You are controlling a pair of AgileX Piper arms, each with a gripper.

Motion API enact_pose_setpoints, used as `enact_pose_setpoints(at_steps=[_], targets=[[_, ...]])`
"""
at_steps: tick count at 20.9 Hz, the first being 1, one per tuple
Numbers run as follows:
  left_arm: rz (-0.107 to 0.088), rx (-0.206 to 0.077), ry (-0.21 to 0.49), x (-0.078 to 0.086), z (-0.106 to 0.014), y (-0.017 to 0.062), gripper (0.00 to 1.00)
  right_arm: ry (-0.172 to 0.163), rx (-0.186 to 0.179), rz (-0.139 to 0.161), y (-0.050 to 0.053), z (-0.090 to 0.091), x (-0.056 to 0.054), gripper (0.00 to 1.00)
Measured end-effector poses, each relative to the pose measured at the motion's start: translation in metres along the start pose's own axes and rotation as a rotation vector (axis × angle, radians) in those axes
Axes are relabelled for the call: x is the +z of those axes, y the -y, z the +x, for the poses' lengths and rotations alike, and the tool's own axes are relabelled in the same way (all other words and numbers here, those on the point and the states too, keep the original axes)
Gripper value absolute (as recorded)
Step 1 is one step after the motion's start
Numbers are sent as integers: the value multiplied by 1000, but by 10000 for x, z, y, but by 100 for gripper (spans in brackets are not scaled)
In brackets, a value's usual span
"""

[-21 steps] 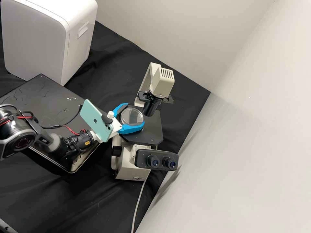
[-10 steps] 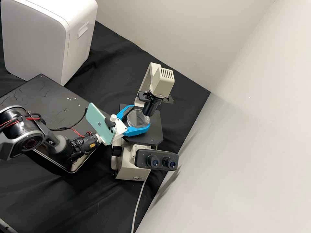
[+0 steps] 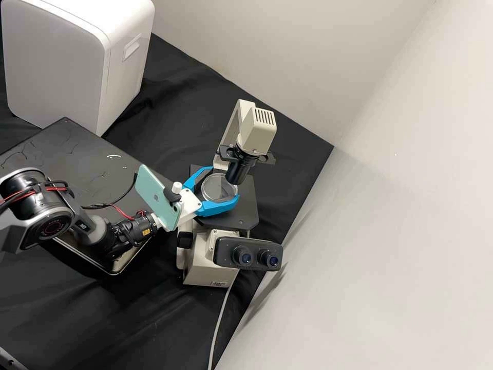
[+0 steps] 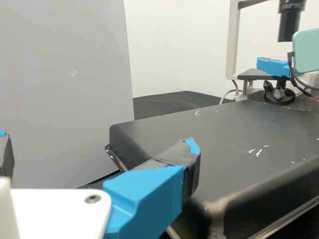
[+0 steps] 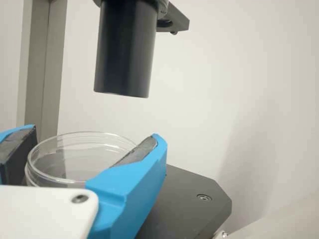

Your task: Place the petri dish on the microscope

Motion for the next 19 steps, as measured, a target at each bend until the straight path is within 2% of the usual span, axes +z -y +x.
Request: enact_pose_setpoints(at_steps=[2,3,19], targets=[[0,0,0,0,0,0,100,2,-2,-1,5,-12,6,0],[0,0,0,0,0,0,100,3,-3,-1,9,-21,11,100],[0,0,0,0,0,0,100,4,1,1,13,-84,9,100]])
